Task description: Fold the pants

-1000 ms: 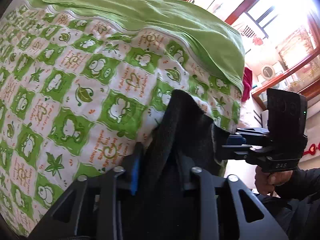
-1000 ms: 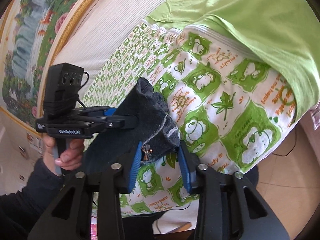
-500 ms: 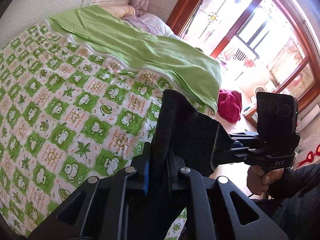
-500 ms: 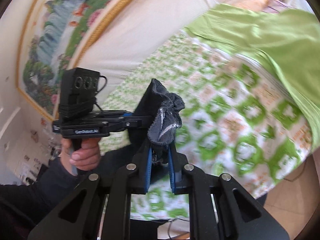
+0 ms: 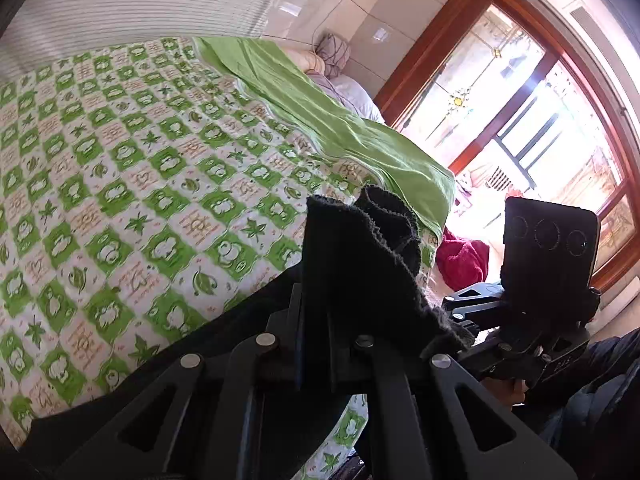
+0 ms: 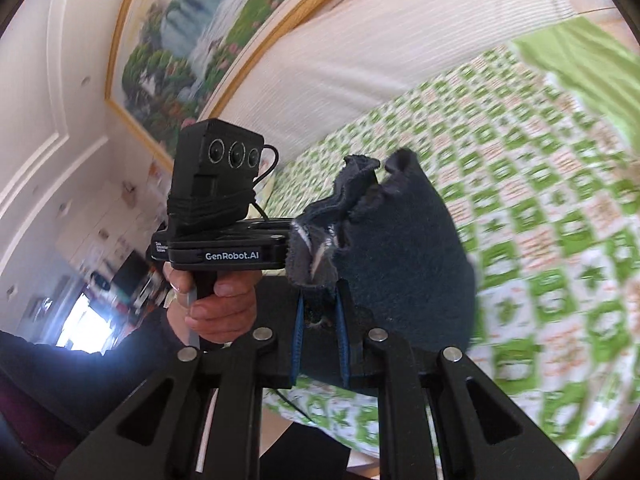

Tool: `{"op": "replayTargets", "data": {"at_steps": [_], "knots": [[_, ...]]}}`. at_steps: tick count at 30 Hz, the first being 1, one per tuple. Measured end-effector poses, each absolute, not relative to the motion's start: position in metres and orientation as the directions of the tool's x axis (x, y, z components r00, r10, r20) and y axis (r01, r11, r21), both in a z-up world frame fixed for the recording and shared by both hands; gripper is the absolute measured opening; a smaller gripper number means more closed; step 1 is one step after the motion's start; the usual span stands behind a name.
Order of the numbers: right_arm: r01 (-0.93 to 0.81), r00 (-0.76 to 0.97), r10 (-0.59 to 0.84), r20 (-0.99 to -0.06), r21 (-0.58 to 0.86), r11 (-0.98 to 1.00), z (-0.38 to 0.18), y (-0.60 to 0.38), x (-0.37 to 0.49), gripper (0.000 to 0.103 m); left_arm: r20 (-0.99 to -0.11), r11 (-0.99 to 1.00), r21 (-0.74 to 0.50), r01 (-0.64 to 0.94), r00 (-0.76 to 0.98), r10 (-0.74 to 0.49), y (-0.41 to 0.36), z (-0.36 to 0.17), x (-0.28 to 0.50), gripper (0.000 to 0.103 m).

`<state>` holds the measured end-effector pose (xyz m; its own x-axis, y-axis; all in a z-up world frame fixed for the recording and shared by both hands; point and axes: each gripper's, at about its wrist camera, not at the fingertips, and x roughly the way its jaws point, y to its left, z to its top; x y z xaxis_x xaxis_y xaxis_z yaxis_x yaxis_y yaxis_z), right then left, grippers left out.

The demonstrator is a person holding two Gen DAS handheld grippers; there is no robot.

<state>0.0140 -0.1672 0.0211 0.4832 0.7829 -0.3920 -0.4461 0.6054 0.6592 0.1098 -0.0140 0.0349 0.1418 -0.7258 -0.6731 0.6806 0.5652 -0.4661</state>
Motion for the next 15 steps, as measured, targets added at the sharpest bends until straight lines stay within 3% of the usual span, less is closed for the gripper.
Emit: {"op": "replayTargets", "data": {"at_steps": [15], "knots": [[-0.475, 0.245, 0.839, -0.485, 0.695, 0.540, -0.030, -0.084, 0.045, 0.016, -0.683, 0.691, -0.570, 0.445, 0.211, -0.699, 0.091, -0.034, 0.082, 0.007]]}}
